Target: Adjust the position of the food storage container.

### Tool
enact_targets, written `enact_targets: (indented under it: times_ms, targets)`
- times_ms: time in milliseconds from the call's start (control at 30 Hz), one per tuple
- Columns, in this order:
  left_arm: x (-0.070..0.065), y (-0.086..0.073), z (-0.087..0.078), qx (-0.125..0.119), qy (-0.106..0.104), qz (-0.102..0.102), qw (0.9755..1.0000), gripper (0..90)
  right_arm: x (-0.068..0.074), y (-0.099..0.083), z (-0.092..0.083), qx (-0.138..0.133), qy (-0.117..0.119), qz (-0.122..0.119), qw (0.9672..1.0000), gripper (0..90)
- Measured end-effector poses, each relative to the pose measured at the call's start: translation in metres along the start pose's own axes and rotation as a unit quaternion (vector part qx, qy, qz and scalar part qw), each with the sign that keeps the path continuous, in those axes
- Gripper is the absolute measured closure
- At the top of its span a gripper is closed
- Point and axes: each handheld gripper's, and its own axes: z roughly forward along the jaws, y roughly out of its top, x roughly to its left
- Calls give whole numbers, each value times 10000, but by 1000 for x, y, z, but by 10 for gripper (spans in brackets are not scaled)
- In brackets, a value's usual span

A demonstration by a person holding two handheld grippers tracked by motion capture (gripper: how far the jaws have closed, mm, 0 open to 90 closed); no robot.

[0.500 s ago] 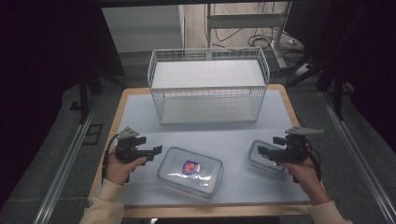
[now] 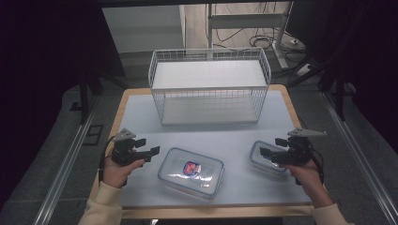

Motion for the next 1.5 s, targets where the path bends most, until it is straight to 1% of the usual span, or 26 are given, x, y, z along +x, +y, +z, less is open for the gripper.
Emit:
enact_targets:
  times_ms: [133,167,200,233,333,400,433,533,567,600,633,667,733,867,967,1067,1100,1133,1167,1200,1233,1267,1333,1400,1467,1500]
  targets:
    - [0,-2,-8,-35,-121,50,9999,416,1,0,0,0,-52,-10,10000,135]
    - [1,-4,-11,-19,-243,66,9997,566,1,0,0,8,-73,-20,10000,136]
    - [0,-6,-14,13,-512,151,9986,636,1,0,1,19,-74,-13,10000,137]
    - [0,-6,-14,13,-512,151,9986,689,1,0,1,19,-74,-13,10000,137]
    - [-9,-9,-17,78,-891,262,9956,825,0,-1,4,76,-92,-5,9999,137]
    - [-13,-9,-17,104,-968,329,9947,879,1,-1,4,103,-94,-15,9999,137]
    - [-22,-8,-14,159,-1183,455,9918,897,1,-1,5,102,-103,-35,9999,137]
    - [-36,-7,-9,272,-1468,673,9865,900,2,-1,4,115,-114,-46,9999,137]
    - [-36,-7,-9,272,-1468,673,9865,900,2,-1,4,114,-112,-47,9999,137]
    - [-46,-8,-4,342,-1649,776,9827,900,2,-1,4,108,-114,-50,9999,137]
    - [-46,-8,-4,342,-1649,776,9827,900,2,-1,4,108,-114,-50,9999,137]
    - [-56,-11,1,431,-1750,848,9800,900,2,-1,4,100,-93,-32,9999,137]
    - [-61,-14,3,478,-1799,879,9786,900,2,-1,4,94,-87,-27,9999,138]
    - [-79,-22,3,655,-2011,1107,9711,900,2,-1,5,121,-110,-42,9999,139]
    - [-84,-26,4,712,-2106,1135,9683,900,3,-1,6,135,-91,-42,9999,139]
    - [-93,-35,11,976,-2133,1367,9624,900,4,-1,6,152,-89,-60,9998,139]
    - [-93,-35,11,976,-2133,1367,9624,900,4,-1,6,158,-92,-65,9998,139]
    - [-97,-38,13,1086,-2143,1467,9596,900,4,-1,6,162,-100,-64,9998,139]
    - [-97,-38,13,1086,-2143,1467,9596,900,4,-1,7,166,-107,-64,9998,139]
    - [-101,-40,15,1174,-2246,1511,9555,900,3,-2,7,172,-114,-71,9998,140]
    - [-101,-40,15,1174,-2246,1511,9555,900,3,-2,7,176,-124,-66,9997,140]
    - [-105,-43,17,1277,-2301,1583,9517,900,3,-2,7,194,-130,-79,9997,140]
    - [-107,-45,19,1313,-2314,1585,9508,900,3,-2,8,195,-123,-73,9997,140]
    - [-111,-49,26,1491,-2266,1696,9474,900,3,-2,8,196,-137,-78,9997,140]
    - [-112,-51,29,1544,-2210,1747,9470,900,3,-2,8,189,-136,-76,9997,140]
    - [-115,-53,34,1660,-2165,1845,9442,900,3,-2,8,197,-134,-78,9997,141]
